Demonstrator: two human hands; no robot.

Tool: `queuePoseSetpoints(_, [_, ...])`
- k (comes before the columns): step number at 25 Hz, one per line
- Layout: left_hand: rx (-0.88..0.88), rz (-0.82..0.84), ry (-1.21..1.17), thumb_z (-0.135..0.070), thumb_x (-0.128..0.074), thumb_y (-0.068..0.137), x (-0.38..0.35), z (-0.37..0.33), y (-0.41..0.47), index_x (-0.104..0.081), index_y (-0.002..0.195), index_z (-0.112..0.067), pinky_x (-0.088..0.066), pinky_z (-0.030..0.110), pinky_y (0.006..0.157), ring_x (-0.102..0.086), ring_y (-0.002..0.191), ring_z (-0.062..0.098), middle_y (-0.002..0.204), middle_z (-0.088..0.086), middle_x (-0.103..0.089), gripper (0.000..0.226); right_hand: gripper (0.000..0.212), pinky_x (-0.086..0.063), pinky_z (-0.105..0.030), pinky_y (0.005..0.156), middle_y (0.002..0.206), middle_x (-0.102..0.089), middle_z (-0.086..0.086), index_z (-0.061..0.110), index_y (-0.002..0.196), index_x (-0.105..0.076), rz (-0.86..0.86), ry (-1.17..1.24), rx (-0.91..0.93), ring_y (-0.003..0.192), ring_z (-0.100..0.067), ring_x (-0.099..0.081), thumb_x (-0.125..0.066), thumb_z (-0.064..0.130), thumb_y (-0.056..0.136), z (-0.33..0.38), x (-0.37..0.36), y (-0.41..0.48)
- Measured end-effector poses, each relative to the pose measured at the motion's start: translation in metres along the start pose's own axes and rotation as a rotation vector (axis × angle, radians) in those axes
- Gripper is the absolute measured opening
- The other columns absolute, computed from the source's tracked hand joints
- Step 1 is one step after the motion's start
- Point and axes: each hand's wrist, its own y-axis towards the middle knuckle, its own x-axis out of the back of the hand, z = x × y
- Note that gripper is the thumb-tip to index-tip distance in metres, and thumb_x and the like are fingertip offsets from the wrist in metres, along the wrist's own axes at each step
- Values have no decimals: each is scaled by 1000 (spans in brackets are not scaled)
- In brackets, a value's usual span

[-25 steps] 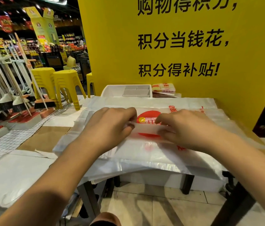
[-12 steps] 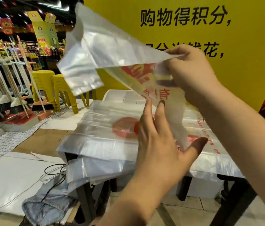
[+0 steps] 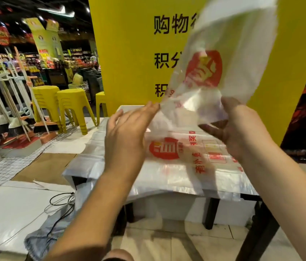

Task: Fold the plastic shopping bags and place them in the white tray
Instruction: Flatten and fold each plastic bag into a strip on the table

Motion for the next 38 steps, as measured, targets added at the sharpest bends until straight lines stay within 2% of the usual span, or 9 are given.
queuePoseSetpoints(7, [-42,328,144,19,-58,70,6,53,-30,-70,122,-23,-25,48,116,-61,120,22,127,-2,-68,68,27,-61,-36,64,91,-74,-20,2,101,-55,106,-36,-401,80,-26,-76,-38,22,106,-40,42,-35])
queuePoseSetpoints(12, [-1,669,9,-2,-58,82,4,72,-45,-66,125,-31,-40,40,110,-55,125,15,130,-12,-63,52,29,-60,-29,51,96,-76,-17,1,106,-61,194,-244,-504,75,-22,-76,-44,25,105,-37,66,-49])
queuePoseSetpoints(16, [-49,796,-60,-15,-58,92,12,79,-33,-64,124,-34,-42,28,107,-54,122,6,129,-16,-61,38,20,-53,-28,52,77,-73,6,22,99,-69,230,-1090,35,61,-9,-65,-67,39,90,-22,93,-56])
queuePoseSetpoints(20, [-96,791,8,-22,-49,97,14,74,-21,-63,128,-32,-42,27,104,-53,123,7,133,-15,-61,36,64,-48,-40,99,134,-54,13,39,135,-48,395,-1661,711,125,-15,-51,-67,59,78,-40,105,-40])
queuePoseSetpoints(23, [-80,750,-4,-43,-35,90,15,69,-24,-63,130,-33,-49,32,96,-58,118,9,128,-15,-65,50,69,-30,-36,113,154,-37,15,39,147,-42,618,-1719,690,144,-14,-34,-45,73,87,-52,106,-20])
queuePoseSetpoints(26, [-87,742,14,-42,-31,88,19,76,-26,-65,131,-29,-47,30,100,-58,120,11,128,-12,-66,56,51,-51,-39,99,129,-66,8,29,119,-71,659,-1713,826,121,-18,-62,-38,58,94,-47,111,-4])
queuePoseSetpoints(29, [-205,794,127,-42,-28,87,24,90,-26,-67,128,-28,-47,38,103,-60,121,14,130,-10,-66,59,43,-57,-40,84,112,-73,4,22,105,-74,634,-1789,941,101,-23,-70,-39,44,95,-38,123,2])
queuePoseSetpoints(34, [-102,793,-24,-53,-27,87,23,89,-27,-64,131,-28,-49,32,99,-58,118,6,129,-15,-65,63,59,-48,-37,100,139,-54,17,38,136,-47,697,-1755,770,125,-10,-54,-39,73,90,-43,120,-4])
queuePoseSetpoints(38, [-92,764,-130,-47,-39,93,20,90,-24,-68,125,-26,-47,18,91,-60,108,1,120,-15,-68,48,49,-54,-40,88,127,-65,12,31,132,-58,697,-1709,884,113,-16,-64,-45,53,91,-46,116,4])
